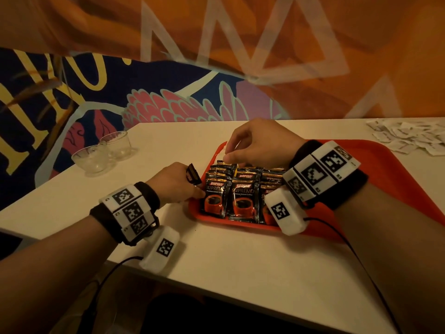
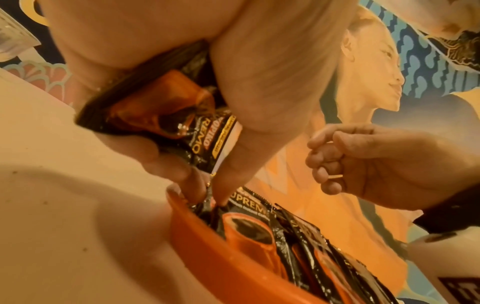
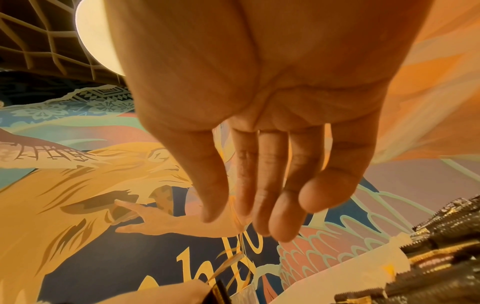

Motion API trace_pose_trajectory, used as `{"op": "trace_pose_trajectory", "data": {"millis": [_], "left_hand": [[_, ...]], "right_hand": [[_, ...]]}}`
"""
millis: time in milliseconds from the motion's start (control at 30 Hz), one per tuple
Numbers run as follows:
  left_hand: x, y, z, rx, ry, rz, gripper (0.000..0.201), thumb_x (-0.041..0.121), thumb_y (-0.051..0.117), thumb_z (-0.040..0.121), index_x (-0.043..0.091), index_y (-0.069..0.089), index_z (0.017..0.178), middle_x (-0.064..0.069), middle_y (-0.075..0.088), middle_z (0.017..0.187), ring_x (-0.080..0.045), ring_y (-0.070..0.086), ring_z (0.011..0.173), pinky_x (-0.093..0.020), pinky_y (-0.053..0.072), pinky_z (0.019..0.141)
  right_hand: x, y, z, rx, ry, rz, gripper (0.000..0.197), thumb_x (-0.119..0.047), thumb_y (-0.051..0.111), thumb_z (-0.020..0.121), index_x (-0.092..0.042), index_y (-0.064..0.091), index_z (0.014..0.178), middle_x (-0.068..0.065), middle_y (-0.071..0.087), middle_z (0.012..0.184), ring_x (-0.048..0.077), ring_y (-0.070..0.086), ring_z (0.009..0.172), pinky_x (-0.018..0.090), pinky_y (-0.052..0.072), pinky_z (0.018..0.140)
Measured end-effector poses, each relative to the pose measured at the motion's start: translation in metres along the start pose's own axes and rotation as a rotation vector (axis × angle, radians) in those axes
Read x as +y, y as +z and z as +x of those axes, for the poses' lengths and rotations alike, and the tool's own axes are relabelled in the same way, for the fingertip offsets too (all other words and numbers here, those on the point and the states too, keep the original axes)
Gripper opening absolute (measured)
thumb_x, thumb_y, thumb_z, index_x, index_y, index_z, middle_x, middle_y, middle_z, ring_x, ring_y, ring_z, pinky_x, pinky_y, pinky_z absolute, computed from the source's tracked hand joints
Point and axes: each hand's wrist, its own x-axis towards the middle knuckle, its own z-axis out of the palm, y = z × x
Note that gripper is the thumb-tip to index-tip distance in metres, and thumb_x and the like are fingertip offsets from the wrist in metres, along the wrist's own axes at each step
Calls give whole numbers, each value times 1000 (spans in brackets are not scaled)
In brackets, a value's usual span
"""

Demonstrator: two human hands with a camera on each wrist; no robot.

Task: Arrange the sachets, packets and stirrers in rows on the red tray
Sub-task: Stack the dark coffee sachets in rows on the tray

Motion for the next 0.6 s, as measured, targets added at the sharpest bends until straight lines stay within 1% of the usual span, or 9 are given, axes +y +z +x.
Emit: {"op": "trace_pose_trajectory", "data": {"millis": [100, 167, 200, 267, 333, 400, 467, 533, 600], "left_hand": [[0, -3, -2, 32, 22, -25, 16, 19, 76, 86, 8, 68, 94, -8, 70, 77, -15, 59, 60, -27, 46, 55], [3, -6, -4, 82, 50, -97, 13, 21, 67, 93, 9, 62, 97, -8, 73, 79, -15, 59, 57, -26, 43, 49], [5, -8, -6, 109, 56, -162, 13, 22, 61, 96, 9, 59, 98, -8, 73, 79, -18, 59, 58, -27, 43, 49], [11, -13, -8, 140, 54, -338, 15, 22, 50, 103, 7, 55, 100, -14, 73, 83, -24, 61, 60, -33, 47, 54], [15, -16, -11, 166, 60, -515, 19, 21, 45, 105, 5, 55, 104, -20, 70, 90, -27, 63, 61, -36, 54, 59], [21, -17, -14, 225, 110, -661, 20, 22, 48, 105, 4, 58, 106, -18, 68, 93, -27, 67, 68, -39, 59, 65], [28, -15, -17, 306, 228, -746, 16, 21, 52, 103, 9, 63, 103, -13, 67, 95, -26, 69, 80, -42, 61, 72], [37, -12, -21, 354, 318, -842, 13, 18, 55, 101, 13, 67, 103, -9, 70, 99, -21, 71, 86, -34, 61, 69], [47, -9, -25, 338, 346, -984, 14, 17, 55, 100, 13, 68, 104, -8, 72, 101, -16, 73, 86, -25, 58, 67]], "right_hand": [[0, 0, 0, -1, -4, -12, 20, -39, 77, 82, -24, 73, 94, -8, 73, 88, 5, 68, 80, 32, 56, 83], [-1, -1, 0, -2, -4, -15, 20, -39, 77, 82, -24, 73, 95, -8, 73, 88, 5, 68, 81, 32, 56, 83], [-1, -1, 0, -2, -4, -15, 20, -39, 76, 83, -24, 73, 95, -8, 73, 88, 6, 68, 81, 32, 56, 83], [-1, -1, -1, -4, -4, -7, 20, -38, 76, 83, -23, 73, 96, -7, 73, 88, 6, 68, 82, 32, 56, 84], [-1, 0, -1, -3, -7, -8, 20, -38, 76, 84, -23, 73, 95, -7, 73, 87, 6, 68, 81, 33, 56, 84], [-1, 1, -1, 4, -15, -14, 19, -39, 76, 83, -23, 73, 94, -8, 73, 86, 5, 68, 79, 33, 57, 84], [-1, 3, 0, 18, -24, 8, 21, -41, 76, 82, -23, 73, 92, -7, 74, 85, 5, 69, 75, 32, 58, 82], [-3, 7, 0, 39, -33, 72, 29, -46, 77, 80, -23, 72, 96, -6, 75, 86, 5, 71, 73, 31, 58, 76], [-5, 11, 1, 74, -35, 143, 37, -49, 77, 78, -24, 69, 104, -7, 75, 90, 5, 72, 72, 26, 55, 66]]}}
